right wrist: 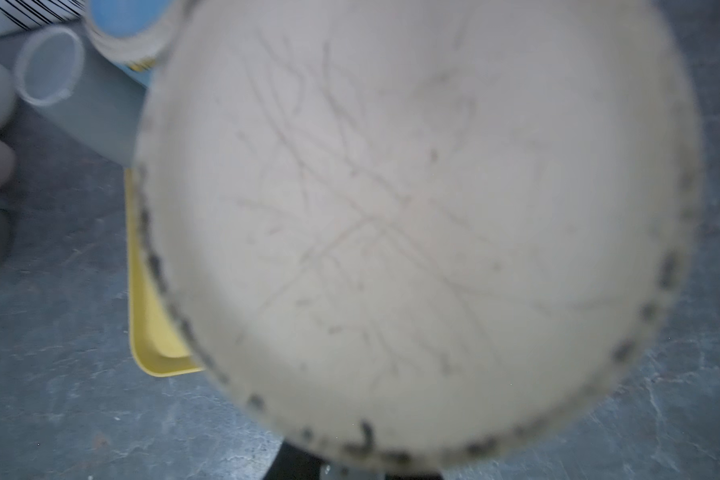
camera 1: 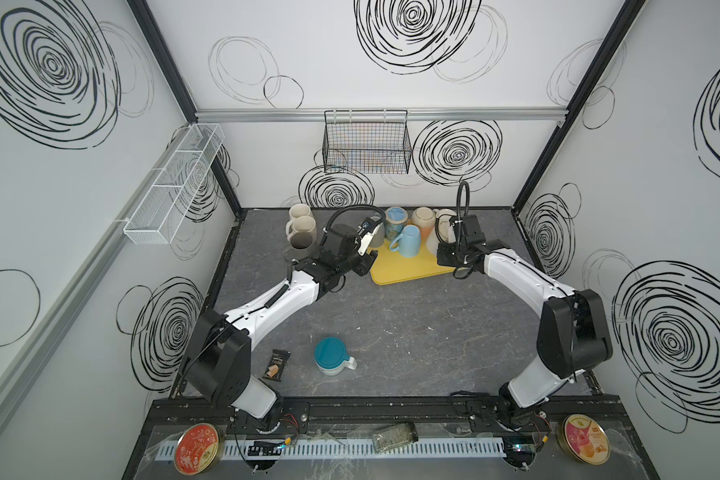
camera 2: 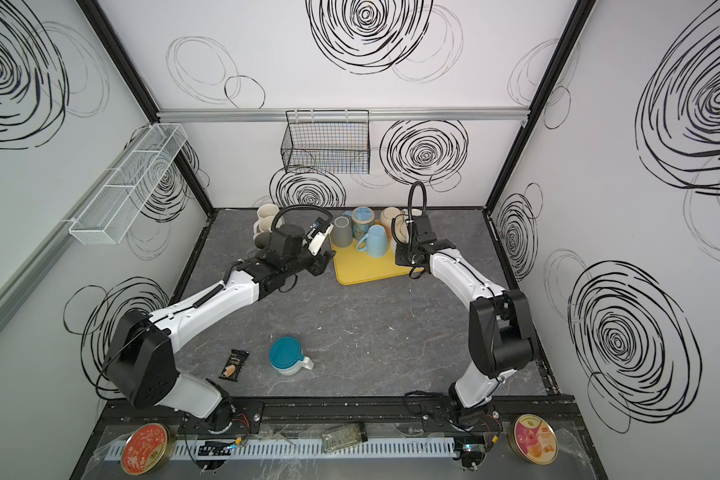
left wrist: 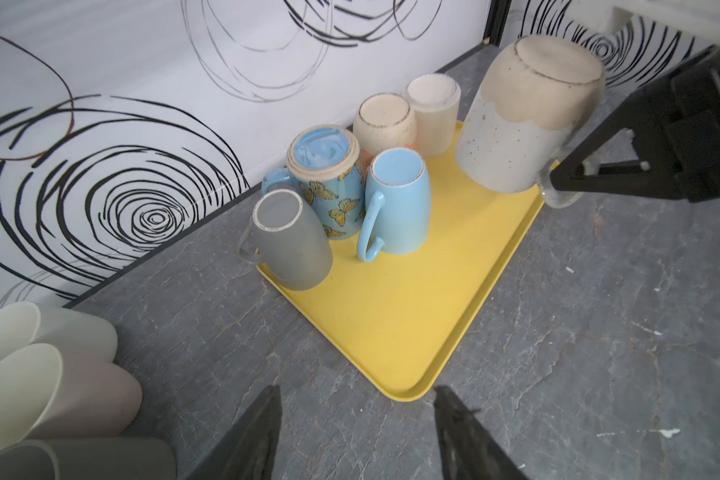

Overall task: Turn the mug right side up
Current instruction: 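Lift the speckled white mug toward the left gripper while left gripper approaches, then grasp the speckled white mug with the left gripper from the right gripper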

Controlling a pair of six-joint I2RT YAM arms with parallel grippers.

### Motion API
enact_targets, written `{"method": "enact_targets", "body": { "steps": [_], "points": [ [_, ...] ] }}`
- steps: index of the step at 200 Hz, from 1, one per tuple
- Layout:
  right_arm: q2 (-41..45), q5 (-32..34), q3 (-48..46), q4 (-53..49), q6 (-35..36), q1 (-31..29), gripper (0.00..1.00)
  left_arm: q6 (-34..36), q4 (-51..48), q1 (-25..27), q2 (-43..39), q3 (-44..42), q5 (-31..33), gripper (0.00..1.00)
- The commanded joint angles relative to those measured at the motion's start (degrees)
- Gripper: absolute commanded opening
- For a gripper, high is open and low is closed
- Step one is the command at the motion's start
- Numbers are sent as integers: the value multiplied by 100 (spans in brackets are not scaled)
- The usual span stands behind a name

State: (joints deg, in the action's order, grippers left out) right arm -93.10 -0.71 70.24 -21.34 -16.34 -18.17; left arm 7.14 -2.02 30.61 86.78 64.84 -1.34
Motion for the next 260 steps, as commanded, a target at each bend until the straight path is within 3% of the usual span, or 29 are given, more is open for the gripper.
{"method": "enact_targets", "body": {
  "steps": [1,34,65,115,165,260],
  "points": [
    [590,-428,-6,1074,194,-91,0,-398,779,-83,-405,-147,-298,64],
    [1268,-1389,-444,2341,337,-262,0,-1047,1729,-267,-794,-566,-1001,72],
    [1523,-2362,-556,3364,48,-276,0,-2080,3282,-656,-1133,-1227,-1814,81],
    [1407,-4004,-481,4811,-737,-287,0,-4029,5485,-1222,-1010,-1808,-2825,82],
    [1011,-4947,-71,5089,-1008,-503,0,-4460,5814,-1035,-599,-1666,-3191,82],
    [822,-5358,153,5218,-1135,-871,0,-4927,6161,-708,-49,-1441,-3190,76]
  ]
}}
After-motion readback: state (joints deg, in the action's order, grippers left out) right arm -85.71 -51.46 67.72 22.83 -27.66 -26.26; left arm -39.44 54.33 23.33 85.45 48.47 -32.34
